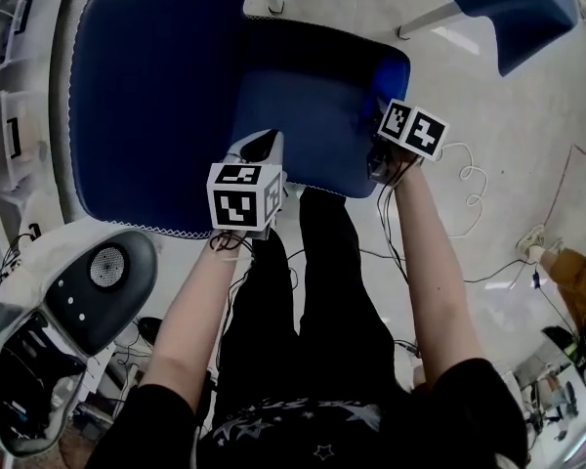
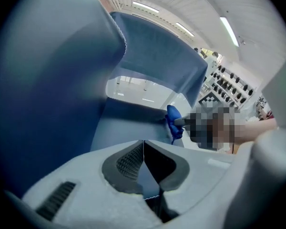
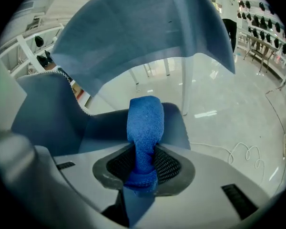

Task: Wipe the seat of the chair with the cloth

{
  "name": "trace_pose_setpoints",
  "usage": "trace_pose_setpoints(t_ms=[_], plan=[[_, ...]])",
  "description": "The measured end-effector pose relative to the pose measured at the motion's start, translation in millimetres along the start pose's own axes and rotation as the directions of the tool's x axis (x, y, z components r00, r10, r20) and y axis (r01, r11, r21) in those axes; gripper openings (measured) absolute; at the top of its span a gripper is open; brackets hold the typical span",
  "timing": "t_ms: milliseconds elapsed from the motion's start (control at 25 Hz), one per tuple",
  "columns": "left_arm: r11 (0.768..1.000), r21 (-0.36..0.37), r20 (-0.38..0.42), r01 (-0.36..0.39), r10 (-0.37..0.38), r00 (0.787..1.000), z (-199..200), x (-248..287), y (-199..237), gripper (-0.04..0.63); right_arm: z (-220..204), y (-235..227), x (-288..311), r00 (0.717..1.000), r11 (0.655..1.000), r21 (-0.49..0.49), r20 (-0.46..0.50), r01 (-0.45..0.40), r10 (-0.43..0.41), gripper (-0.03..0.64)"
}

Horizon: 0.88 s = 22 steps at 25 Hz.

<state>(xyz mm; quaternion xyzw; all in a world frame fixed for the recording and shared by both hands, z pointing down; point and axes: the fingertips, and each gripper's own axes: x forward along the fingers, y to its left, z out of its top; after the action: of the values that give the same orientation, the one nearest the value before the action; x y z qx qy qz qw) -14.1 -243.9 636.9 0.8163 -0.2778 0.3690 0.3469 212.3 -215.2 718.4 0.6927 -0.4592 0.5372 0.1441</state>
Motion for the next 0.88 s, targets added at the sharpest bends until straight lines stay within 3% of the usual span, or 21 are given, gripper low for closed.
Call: trace_pose_setpoints(t_ms=[280,400,560,720,880], plan=[[0.997,-0.057,0.018,-0.044,0.045,0.999,-1,-13,18,0.020,-25,97,21,0.980,0.973,-0.129,-0.061,-0.193,0.187,0.112],[0.996,-0.062,0.014,-0.067,0.068,0.998,3,-18,33,0.020,-42,151,34,0.951,0.938,-0.172,-0.118,-0.302,0.284,0.112],[0.985,-0.130,0.022,-0.109,0.113,0.993,10,-21,55,0.020,-63,209,52,0.898,0.895,-0.135,-0.186,-0.426,0.399,0.112],[0.980,-0.159,0.013,-0.123,0.127,0.992,11,-20,63,0.020,-88,238,66,0.866,0.874,-0.134,-0.266,-0.468,0.423,0.112],[0.982,-0.144,0.001,-0.119,0.120,0.993,10,-21,66,0.020,-97,246,75,0.870,0.878,-0.151,-0.288,-0.455,0.401,0.112]])
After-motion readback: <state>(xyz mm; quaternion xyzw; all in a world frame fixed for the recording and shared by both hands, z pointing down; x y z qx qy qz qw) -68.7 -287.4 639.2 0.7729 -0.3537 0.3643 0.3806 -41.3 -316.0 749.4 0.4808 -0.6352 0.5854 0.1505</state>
